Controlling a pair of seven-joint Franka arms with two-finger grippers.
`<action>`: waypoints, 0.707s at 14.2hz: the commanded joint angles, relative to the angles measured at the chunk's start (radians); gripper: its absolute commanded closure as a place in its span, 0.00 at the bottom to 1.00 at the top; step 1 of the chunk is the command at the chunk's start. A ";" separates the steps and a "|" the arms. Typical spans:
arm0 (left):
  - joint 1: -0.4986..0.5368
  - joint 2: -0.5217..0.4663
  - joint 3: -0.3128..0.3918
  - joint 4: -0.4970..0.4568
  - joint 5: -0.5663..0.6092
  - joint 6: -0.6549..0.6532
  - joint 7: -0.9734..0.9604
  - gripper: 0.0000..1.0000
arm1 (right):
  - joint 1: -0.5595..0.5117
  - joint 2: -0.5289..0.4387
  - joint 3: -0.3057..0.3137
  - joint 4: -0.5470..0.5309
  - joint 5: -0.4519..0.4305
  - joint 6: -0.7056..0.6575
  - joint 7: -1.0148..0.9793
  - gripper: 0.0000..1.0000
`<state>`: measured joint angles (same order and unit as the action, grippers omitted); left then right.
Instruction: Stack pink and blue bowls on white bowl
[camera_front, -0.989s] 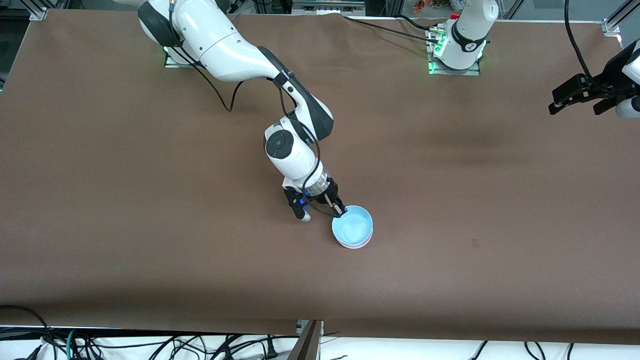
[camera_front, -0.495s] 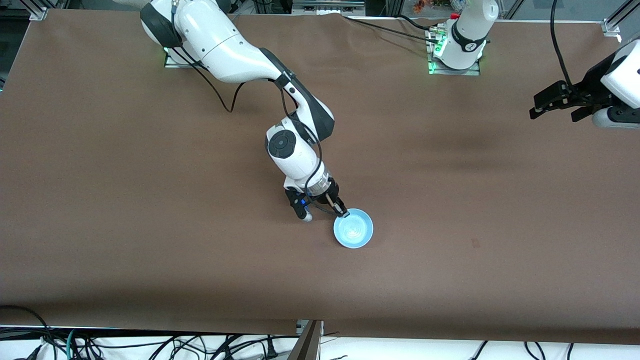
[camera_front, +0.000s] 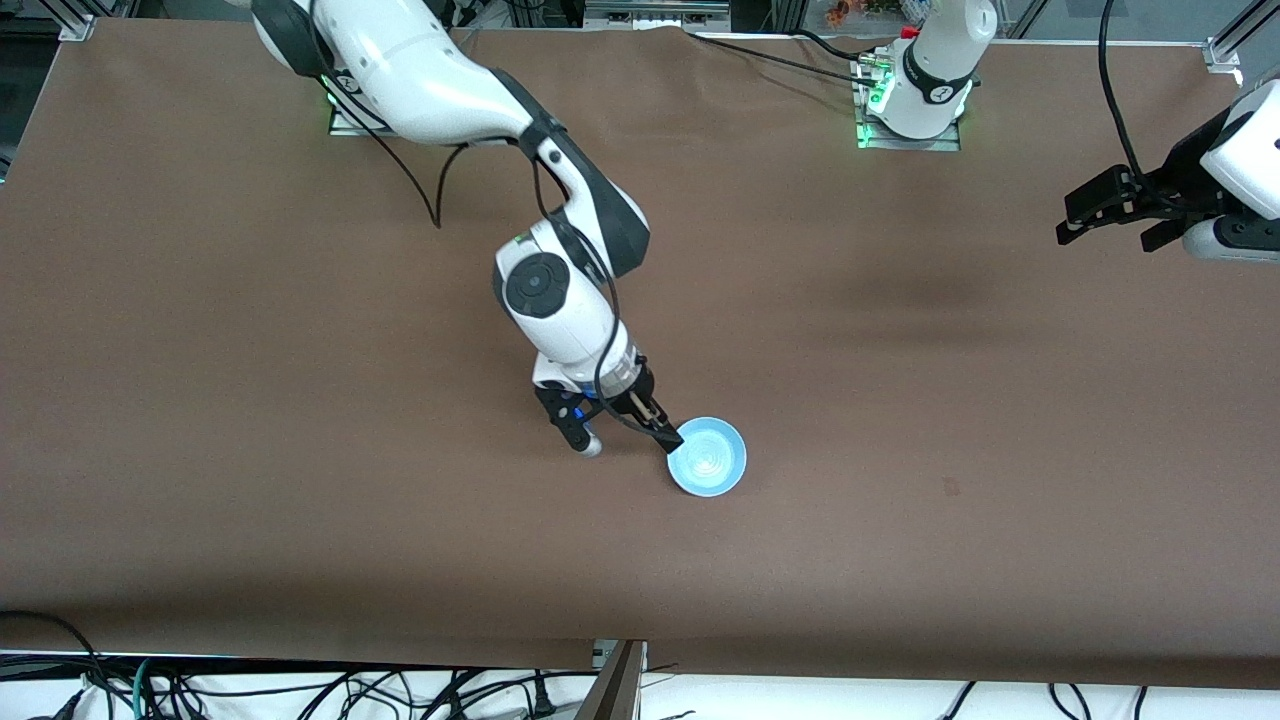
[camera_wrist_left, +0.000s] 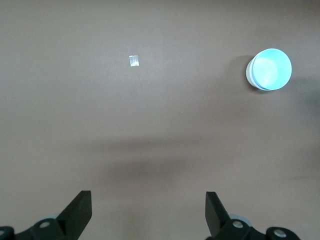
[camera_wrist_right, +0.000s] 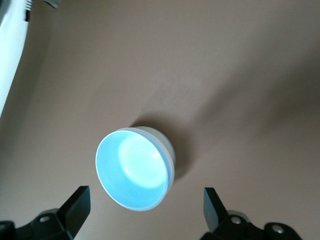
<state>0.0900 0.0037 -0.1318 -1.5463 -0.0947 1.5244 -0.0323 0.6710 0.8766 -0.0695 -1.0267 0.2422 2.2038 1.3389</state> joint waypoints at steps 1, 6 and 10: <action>-0.035 0.019 -0.005 0.046 0.055 -0.007 0.017 0.00 | -0.062 -0.140 -0.013 -0.038 -0.007 -0.247 -0.230 0.00; -0.052 0.019 -0.002 0.043 0.075 -0.013 0.018 0.00 | -0.122 -0.299 -0.169 -0.067 -0.044 -0.622 -0.845 0.00; -0.052 0.012 -0.003 0.043 0.070 -0.015 0.021 0.00 | -0.122 -0.583 -0.288 -0.373 -0.064 -0.670 -1.076 0.00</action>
<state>0.0435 0.0090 -0.1375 -1.5330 -0.0399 1.5244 -0.0320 0.5311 0.5001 -0.3277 -1.1461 0.2082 1.5234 0.3650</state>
